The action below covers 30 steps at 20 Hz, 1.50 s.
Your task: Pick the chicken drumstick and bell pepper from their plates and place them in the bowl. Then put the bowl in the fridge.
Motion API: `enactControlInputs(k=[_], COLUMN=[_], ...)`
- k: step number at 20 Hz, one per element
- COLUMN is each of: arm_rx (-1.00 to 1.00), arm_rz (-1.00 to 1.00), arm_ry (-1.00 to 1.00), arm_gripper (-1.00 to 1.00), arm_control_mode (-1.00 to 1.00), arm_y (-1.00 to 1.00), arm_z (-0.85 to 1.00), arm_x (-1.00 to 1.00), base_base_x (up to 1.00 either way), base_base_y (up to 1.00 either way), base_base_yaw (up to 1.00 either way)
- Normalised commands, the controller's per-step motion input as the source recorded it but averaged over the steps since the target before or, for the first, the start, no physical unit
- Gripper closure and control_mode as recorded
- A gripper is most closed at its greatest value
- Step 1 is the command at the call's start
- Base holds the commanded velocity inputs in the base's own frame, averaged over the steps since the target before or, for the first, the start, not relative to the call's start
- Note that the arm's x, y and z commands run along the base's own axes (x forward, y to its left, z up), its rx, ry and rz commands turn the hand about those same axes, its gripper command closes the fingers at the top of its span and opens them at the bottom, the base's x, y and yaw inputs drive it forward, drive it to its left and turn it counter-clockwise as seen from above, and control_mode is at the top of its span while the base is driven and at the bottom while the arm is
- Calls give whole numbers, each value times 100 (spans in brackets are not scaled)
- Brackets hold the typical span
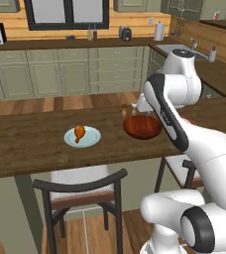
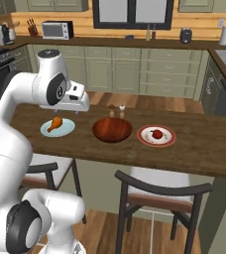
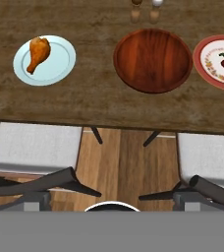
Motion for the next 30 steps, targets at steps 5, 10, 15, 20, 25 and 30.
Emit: enactControlInputs(k=[5,10,15,20,25,30], arm_rx=[0,0,0,0,0,0], arm_rz=[0,0,0,0,0,0], arm_ry=[0,0,0,0,0,0], arm_gripper=[-100,-100,-100,-100,-100,-100], arm_control_mode=[100,100,100,100,100,100], arm_y=[0,0,0,0,0,0], arm_z=[0,0,0,0,0,0], arm_x=[0,0,0,0,0,0], base_base_x=[47,10,13,79,96,54], base_base_y=[-57,-56,-43,-17,-29,-5], base_base_yaw=[-2,-7,-6,-1,0,0])
